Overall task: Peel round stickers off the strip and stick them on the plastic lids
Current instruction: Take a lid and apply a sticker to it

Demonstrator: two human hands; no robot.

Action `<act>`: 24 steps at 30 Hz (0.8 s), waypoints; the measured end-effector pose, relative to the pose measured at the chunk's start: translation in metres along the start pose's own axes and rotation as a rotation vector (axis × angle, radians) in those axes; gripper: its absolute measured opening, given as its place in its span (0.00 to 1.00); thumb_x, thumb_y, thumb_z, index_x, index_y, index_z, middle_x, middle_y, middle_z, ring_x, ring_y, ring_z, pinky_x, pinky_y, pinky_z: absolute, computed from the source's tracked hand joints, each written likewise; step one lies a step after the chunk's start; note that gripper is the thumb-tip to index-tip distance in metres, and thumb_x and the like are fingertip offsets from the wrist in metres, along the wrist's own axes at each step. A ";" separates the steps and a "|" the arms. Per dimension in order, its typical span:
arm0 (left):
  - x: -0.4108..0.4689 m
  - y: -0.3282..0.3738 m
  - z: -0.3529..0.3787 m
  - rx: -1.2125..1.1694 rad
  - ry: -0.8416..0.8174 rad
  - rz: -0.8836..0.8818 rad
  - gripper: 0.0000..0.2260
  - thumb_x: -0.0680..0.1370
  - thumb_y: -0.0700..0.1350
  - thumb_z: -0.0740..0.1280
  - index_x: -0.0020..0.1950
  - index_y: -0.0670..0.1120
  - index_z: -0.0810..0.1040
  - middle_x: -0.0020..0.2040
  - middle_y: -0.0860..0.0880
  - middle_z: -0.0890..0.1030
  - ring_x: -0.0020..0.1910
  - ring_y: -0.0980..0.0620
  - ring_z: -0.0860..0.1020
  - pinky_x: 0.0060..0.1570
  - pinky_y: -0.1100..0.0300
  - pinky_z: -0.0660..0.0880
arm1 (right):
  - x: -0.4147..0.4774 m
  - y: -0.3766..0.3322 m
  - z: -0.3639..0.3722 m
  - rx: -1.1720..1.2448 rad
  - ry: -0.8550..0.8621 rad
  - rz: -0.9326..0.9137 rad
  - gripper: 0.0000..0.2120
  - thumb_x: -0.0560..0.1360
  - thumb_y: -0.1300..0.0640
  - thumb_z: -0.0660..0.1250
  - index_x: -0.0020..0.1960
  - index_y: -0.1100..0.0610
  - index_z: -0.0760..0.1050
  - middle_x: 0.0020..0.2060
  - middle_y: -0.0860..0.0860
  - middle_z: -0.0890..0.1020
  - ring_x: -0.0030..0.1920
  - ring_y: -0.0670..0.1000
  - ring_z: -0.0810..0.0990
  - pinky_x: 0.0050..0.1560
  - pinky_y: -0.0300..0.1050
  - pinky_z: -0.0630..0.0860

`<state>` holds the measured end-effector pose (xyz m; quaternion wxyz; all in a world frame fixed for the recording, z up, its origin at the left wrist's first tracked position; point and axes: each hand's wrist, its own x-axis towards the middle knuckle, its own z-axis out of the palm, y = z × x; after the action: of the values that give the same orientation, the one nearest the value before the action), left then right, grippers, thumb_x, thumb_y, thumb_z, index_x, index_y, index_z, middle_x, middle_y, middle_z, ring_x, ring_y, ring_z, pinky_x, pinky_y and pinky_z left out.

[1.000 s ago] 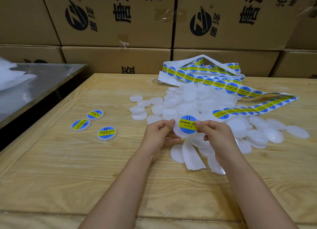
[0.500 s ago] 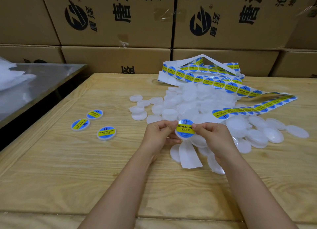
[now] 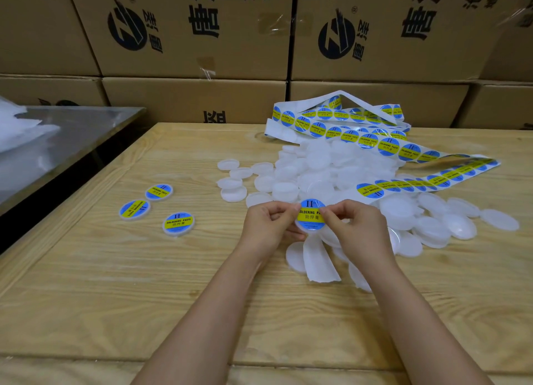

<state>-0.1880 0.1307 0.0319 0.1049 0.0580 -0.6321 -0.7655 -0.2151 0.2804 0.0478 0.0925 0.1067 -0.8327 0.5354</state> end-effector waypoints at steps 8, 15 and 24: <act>0.002 -0.004 0.002 -0.044 0.033 -0.008 0.06 0.76 0.42 0.68 0.42 0.40 0.81 0.32 0.43 0.83 0.29 0.47 0.81 0.32 0.60 0.79 | -0.009 -0.002 0.011 -0.187 0.136 -0.189 0.05 0.73 0.56 0.69 0.40 0.57 0.79 0.36 0.47 0.80 0.43 0.51 0.77 0.44 0.44 0.69; 0.002 -0.007 0.003 -0.068 0.030 -0.022 0.08 0.77 0.44 0.68 0.43 0.41 0.82 0.33 0.42 0.83 0.29 0.48 0.81 0.33 0.60 0.79 | -0.007 0.001 0.012 -0.063 0.175 -0.137 0.09 0.72 0.55 0.71 0.51 0.51 0.77 0.37 0.41 0.79 0.39 0.39 0.78 0.41 0.33 0.70; -0.001 -0.005 0.006 -0.081 -0.073 0.012 0.05 0.78 0.39 0.65 0.44 0.39 0.78 0.34 0.44 0.83 0.32 0.51 0.81 0.34 0.60 0.79 | -0.006 0.003 0.023 0.106 0.307 -0.046 0.12 0.74 0.53 0.69 0.36 0.53 0.70 0.31 0.45 0.79 0.35 0.41 0.78 0.34 0.29 0.69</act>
<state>-0.1884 0.1376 0.0276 0.0889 0.0220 -0.6046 -0.7913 -0.2115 0.2609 0.0341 0.2252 0.0476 -0.7767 0.5863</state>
